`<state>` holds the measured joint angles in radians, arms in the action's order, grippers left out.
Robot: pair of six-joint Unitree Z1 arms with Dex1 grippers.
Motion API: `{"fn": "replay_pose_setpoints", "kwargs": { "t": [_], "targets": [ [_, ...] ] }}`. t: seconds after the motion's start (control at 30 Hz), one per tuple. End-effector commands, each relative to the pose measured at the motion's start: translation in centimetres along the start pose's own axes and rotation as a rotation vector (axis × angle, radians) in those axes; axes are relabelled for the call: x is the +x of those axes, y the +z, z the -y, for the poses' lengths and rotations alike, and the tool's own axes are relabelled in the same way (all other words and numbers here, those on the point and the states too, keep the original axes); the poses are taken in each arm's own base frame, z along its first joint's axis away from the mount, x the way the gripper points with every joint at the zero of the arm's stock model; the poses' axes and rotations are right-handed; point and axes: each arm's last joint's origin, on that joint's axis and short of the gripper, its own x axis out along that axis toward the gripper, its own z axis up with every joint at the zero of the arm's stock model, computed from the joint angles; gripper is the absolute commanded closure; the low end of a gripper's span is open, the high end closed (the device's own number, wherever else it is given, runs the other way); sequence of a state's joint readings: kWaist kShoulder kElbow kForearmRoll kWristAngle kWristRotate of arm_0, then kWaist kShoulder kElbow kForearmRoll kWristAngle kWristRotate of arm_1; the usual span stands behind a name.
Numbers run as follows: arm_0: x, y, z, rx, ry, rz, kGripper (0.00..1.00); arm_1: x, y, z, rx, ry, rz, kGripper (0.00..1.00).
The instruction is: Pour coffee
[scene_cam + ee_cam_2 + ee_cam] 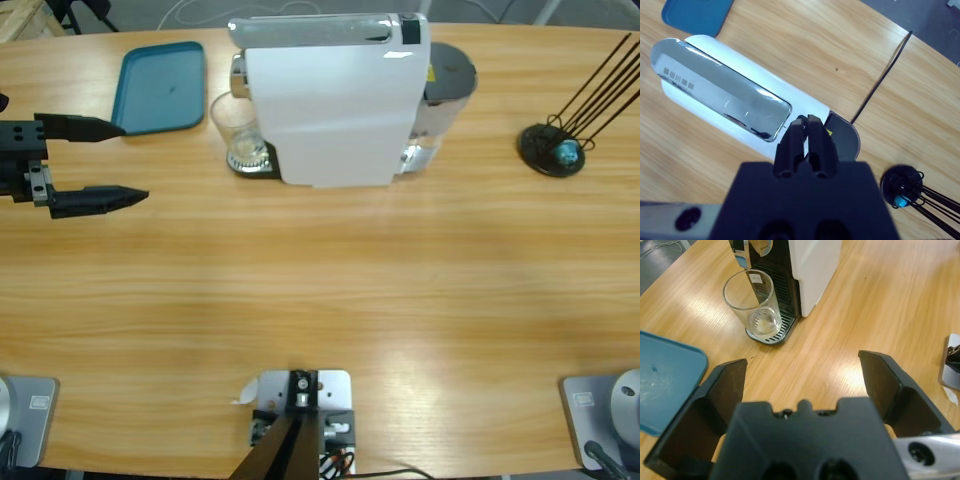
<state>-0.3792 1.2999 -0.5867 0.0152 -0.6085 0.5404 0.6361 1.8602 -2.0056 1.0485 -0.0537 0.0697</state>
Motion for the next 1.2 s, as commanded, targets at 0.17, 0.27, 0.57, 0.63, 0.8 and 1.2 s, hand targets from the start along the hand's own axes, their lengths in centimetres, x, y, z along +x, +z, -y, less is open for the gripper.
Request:
{"fn": "replay_pose_setpoints", "kwargs": {
  "t": [0.17,0.27,0.57,0.63,0.8,1.2],
  "targets": [
    [1.3,-1.6,-0.2,-0.072,-0.01,-0.073,0.036,4.5,-1.4,0.2,0.008,0.027,-0.132,1.0],
    [1.5,-1.7,-0.2,-0.087,-0.013,-0.079,0.036,4.6,-1.4,0.2,0.003,0.032,-0.135,1.0],
    [1.5,-1.6,-0.3,-0.087,-0.013,-0.078,0.036,6.2,-1.7,0.1,0.004,0.034,-0.17,1.0],
    [1.5,-1.6,-0.3,-0.087,-0.013,-0.078,0.036,6.4,-1.8,0.1,0.007,0.031,-0.176,1.0],
    [1.5,-1.6,-0.3,-0.087,-0.011,-0.077,0.036,6.8,-2.5,0.2,0.009,0.027,-0.204,1.0],
    [1.2,-1.5,-0.2,-0.082,-0.004,-0.065,0.0,-3.8,0.1,0.6,-0.031,0.031,0.092,0.395]
  ]
}}
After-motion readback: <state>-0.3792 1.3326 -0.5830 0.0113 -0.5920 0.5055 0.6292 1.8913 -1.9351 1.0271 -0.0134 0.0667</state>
